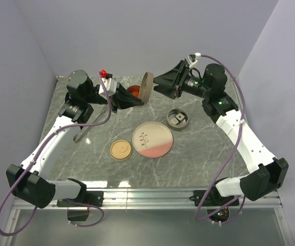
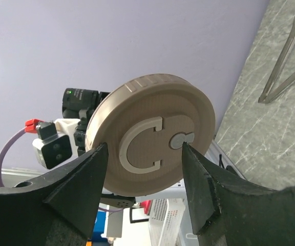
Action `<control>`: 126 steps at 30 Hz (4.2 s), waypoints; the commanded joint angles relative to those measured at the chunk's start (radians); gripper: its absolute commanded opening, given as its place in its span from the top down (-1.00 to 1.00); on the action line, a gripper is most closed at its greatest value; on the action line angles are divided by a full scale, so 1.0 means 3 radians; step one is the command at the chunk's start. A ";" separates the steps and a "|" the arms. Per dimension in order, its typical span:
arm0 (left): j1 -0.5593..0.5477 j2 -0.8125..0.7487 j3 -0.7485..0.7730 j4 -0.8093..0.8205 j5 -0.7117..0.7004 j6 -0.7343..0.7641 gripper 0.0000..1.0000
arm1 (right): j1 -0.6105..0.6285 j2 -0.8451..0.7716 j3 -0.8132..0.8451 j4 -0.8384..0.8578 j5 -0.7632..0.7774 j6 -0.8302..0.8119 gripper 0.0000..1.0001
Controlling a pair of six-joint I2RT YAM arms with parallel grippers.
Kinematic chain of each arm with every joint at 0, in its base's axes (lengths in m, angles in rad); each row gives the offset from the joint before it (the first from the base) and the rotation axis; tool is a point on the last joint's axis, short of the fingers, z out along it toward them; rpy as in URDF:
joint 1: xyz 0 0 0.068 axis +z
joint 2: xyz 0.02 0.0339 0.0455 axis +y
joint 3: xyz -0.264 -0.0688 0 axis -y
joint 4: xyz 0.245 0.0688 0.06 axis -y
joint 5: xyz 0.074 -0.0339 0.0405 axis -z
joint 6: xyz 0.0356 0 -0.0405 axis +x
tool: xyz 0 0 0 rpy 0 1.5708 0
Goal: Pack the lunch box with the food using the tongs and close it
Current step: Pass the lid of the lunch box from the left arm to the right
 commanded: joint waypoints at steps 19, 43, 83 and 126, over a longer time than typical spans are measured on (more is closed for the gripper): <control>-0.0077 0.0091 0.0490 -0.1109 0.0300 0.1240 0.99 | 0.0253 -0.0102 -0.0214 0.0425 -0.0207 -0.0019 -0.32; -0.0082 0.0030 0.0357 -0.0392 0.0076 0.0564 0.99 | 0.0263 -0.0123 0.0369 -0.1426 0.1035 -0.1931 0.08; -0.0015 -0.0017 -0.0293 0.2773 -0.1193 -0.2642 0.99 | -0.0146 -0.0031 0.0216 0.0696 0.0064 -0.0117 -0.32; -0.0255 0.0132 -0.0190 0.2650 -0.0957 -0.2422 0.99 | 0.0146 0.0102 0.0241 0.0686 0.0182 0.0011 0.20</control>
